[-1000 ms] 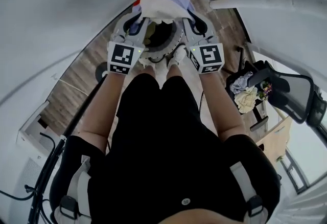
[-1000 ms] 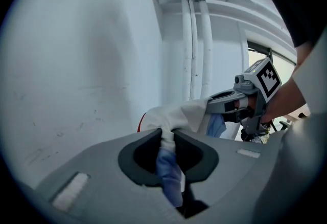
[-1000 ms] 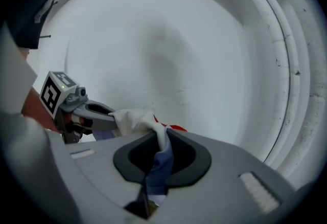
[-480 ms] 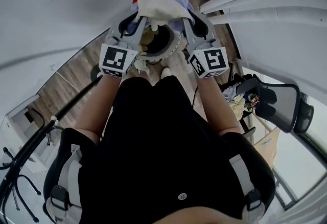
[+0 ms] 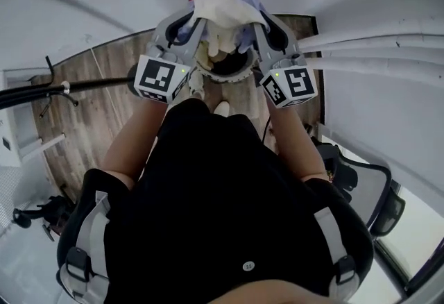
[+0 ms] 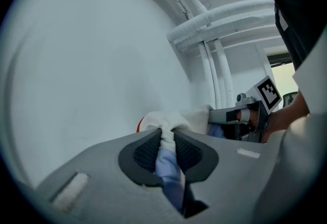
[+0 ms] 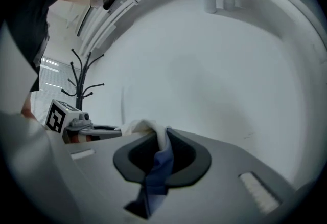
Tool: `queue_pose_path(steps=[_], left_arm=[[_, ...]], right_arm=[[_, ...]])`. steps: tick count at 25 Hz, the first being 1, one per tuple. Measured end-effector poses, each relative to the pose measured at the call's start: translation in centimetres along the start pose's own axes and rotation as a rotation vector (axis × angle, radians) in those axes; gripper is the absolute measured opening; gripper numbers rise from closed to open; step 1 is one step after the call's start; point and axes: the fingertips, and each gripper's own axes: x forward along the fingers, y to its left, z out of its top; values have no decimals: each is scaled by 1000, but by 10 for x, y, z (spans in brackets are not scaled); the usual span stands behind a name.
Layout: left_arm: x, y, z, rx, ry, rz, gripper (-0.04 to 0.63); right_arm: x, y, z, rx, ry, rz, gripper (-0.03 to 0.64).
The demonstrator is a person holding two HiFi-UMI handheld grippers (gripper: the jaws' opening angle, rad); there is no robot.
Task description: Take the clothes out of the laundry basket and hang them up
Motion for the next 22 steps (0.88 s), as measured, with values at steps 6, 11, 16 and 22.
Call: queue_pose_path(steps=[6, 11, 16, 22], left_arm=[[-91, 13, 20, 24, -17, 224, 43], [-159, 21, 19, 27, -12, 379, 43], [-234, 40, 17, 41, 7, 541, 43], [-322, 67, 20, 30, 27, 723, 43]], right_arm=[[8, 76, 16, -4, -24, 219, 29], [16, 136, 11, 2, -16, 369, 29], [27, 207, 4, 15, 6, 518, 29], [52, 296, -2, 24, 28, 688, 29]])
